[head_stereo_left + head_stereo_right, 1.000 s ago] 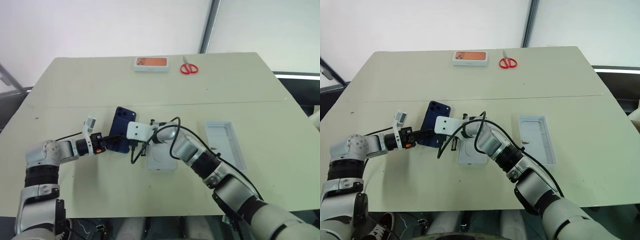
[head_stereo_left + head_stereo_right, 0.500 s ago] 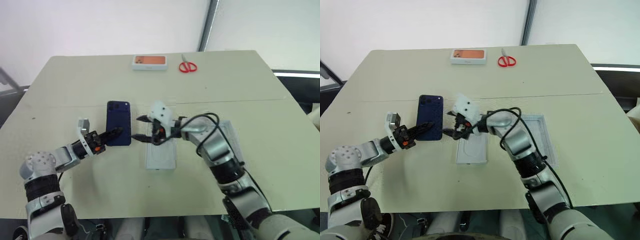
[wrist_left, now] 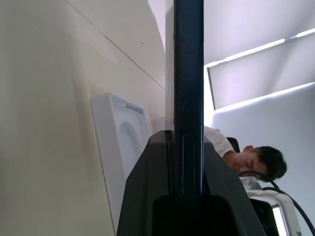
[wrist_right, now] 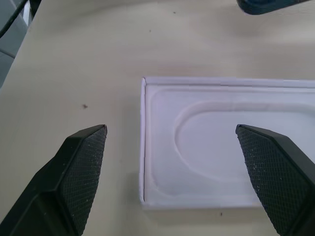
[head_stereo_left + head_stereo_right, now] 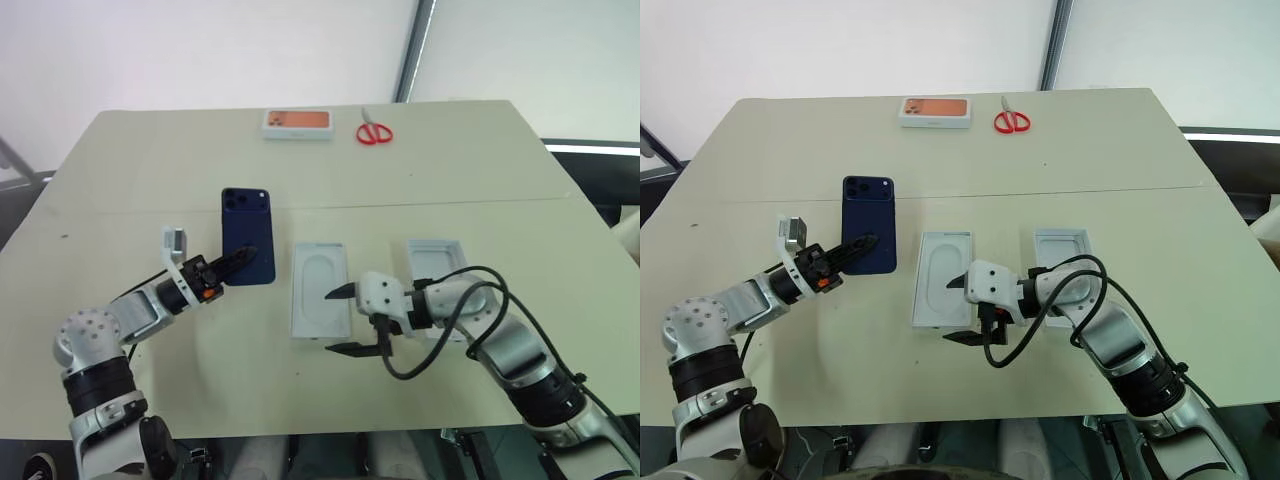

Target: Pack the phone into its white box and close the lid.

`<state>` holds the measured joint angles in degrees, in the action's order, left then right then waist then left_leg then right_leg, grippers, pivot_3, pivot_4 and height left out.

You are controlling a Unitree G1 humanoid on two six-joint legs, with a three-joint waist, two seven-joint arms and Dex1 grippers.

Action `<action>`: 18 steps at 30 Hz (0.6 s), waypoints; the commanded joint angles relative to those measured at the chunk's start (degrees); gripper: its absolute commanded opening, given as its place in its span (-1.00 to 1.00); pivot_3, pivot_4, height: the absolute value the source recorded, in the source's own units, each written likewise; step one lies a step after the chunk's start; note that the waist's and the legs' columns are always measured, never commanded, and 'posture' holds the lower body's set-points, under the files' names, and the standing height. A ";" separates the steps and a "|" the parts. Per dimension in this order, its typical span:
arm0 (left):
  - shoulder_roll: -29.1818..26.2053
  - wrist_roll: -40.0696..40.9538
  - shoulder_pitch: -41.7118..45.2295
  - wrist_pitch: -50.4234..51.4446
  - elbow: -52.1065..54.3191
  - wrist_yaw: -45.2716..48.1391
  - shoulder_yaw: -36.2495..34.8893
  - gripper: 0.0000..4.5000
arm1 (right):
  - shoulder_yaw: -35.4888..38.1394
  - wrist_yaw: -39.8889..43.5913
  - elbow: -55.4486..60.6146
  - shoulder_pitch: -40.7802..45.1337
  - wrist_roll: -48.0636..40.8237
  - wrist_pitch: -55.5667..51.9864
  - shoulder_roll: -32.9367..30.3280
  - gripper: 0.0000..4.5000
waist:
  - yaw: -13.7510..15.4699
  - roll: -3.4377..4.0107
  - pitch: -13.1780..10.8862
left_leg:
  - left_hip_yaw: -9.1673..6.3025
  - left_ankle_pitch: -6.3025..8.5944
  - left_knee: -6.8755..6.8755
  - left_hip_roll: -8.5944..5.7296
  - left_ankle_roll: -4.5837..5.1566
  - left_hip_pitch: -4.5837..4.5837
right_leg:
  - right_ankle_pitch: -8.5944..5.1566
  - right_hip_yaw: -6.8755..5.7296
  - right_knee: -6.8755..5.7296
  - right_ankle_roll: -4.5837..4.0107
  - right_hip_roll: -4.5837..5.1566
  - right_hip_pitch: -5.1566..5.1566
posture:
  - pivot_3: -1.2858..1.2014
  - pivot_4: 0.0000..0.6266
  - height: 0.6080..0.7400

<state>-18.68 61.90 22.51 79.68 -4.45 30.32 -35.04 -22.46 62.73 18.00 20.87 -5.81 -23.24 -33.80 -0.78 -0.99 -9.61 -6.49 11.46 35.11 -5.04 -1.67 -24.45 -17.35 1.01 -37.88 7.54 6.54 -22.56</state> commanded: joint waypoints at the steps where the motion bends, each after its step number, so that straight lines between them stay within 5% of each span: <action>1: 0.53 3.00 -0.28 -1.32 4.46 -1.19 0.33 -1.00 | -1.91 -1.53 -0.80 -0.05 3.00 3.03 -0.26 0.95 | 0.22 -0.04 -0.02 | -0.01 0.00 0.02 -0.01 0.00 0.00 | 0.00 -0.02 0.00 0.00 0.00 0.02 | 0.03 -0.52 1.00; 7: 1.64 5.13 -1.47 -1.53 5.87 -3.30 1.14 -1.00 | -3.19 -2.88 -3.12 -0.03 5.34 4.61 0.26 0.95 | 0.17 -0.05 -0.03 | -0.05 0.00 0.03 -0.03 0.00 0.00 | 0.00 -0.06 0.07 0.00 0.03 0.08 | 0.03 -0.52 1.00; 10: 2.12 6.18 -2.16 -1.59 6.38 -4.03 1.79 -1.00 | -3.39 -2.78 -2.94 0.17 5.36 4.71 0.48 0.38 | 0.14 -0.05 -0.03 | -0.05 0.00 0.03 -0.03 0.00 0.01 | 0.00 -0.06 0.08 0.00 0.02 0.09 | 0.03 -0.52 1.00; 18: 1.91 7.07 -2.75 -3.52 6.85 -5.65 3.48 -1.00 | -3.92 -2.46 -3.11 0.42 5.67 4.24 0.81 0.38 | 0.16 -0.06 -0.03 | -0.05 0.00 0.04 -0.03 0.01 0.01 | 0.00 -0.06 0.09 0.00 0.02 0.11 | 0.03 -0.52 1.00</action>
<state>-16.24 66.79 19.47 77.25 0.11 24.43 -32.08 -25.90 60.05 14.35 20.76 -0.22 -19.33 -33.33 -0.62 -1.05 -9.64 -6.54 11.46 35.14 -5.07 -1.67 -24.45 -17.35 0.94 -37.79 7.53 6.56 -22.45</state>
